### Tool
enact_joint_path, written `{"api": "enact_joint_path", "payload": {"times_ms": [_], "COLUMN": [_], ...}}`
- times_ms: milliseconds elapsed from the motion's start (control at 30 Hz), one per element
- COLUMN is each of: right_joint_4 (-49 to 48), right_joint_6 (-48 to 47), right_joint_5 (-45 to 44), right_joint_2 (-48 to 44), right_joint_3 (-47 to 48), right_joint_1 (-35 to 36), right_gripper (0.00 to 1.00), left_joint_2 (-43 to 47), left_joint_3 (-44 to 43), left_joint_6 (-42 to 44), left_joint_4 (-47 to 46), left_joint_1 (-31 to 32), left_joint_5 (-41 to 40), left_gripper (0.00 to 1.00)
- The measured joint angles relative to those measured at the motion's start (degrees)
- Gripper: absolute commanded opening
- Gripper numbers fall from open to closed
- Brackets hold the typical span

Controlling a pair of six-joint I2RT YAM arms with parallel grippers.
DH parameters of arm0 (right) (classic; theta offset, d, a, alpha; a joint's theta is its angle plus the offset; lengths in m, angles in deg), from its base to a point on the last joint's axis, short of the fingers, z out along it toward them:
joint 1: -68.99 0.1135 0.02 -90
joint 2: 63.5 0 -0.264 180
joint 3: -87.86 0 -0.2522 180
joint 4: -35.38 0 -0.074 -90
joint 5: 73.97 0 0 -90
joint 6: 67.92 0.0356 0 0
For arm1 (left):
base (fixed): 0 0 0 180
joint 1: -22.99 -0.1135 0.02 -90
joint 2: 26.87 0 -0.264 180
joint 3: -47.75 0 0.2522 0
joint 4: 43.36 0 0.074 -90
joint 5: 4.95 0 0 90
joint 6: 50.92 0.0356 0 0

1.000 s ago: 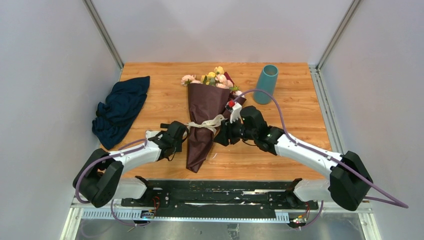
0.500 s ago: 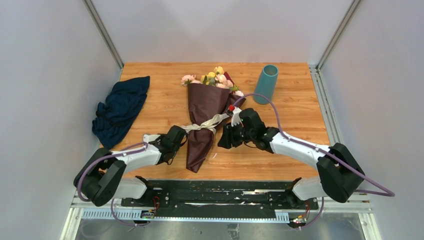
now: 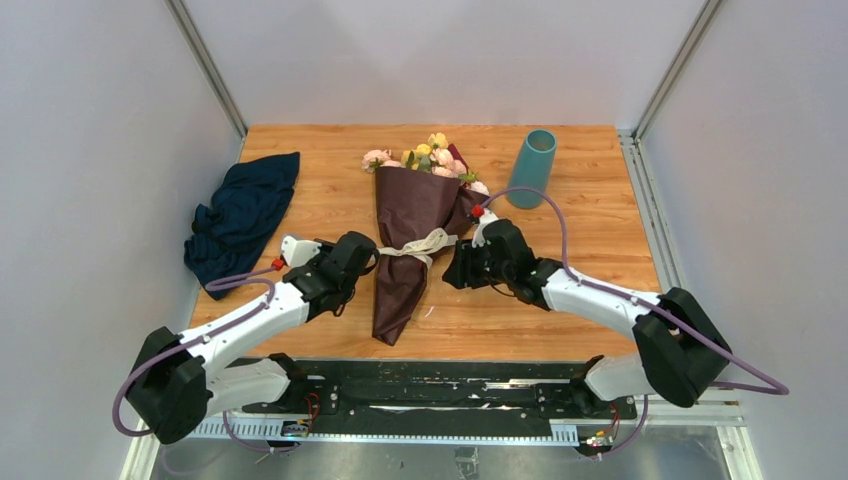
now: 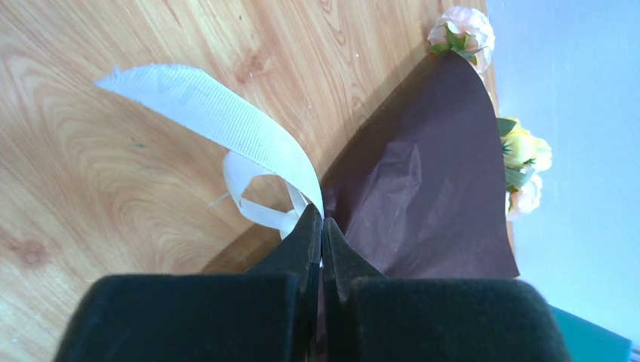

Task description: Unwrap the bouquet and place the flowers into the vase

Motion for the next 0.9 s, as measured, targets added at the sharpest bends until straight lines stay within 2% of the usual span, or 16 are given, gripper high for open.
{"api": "enact_joint_path", "payload": {"times_ms": [267,400,500,667,900], "right_joint_4": [-3.8,-10.03,-17.84,-31.23,-63.36], "right_joint_6": [5.38,9.97,15.5,25.14,34.58], "right_joint_5": [-15.21,-21.14,-23.87,-25.2,-26.6], "right_joint_2": [-5.57,-3.17,0.35,9.33,24.5], "right_joint_3": [-4.17,-5.4,-8.35,-12.37,-17.18], "right_joint_1": [-0.11,-0.13,-0.22,-0.24,-0.28], "right_gripper": [0.5,0.67,0.72,0.7,0.7], "left_joint_2": [-0.48,-1.16,-0.68,2.84,10.01], "left_joint_3": [-1.57,-2.47,-3.21,-3.17,-3.17], "left_joint_6": [5.11,7.96,9.84,12.68,15.78], "left_joint_4": [5.01,6.6,6.71,6.56,8.02], "left_joint_1": [0.0,0.02,0.04,0.04,0.04], "left_joint_5": [-2.25,-2.6,-2.97,-3.17,-4.76], "left_gripper": [0.0,0.0,0.0,0.0,0.0]}}
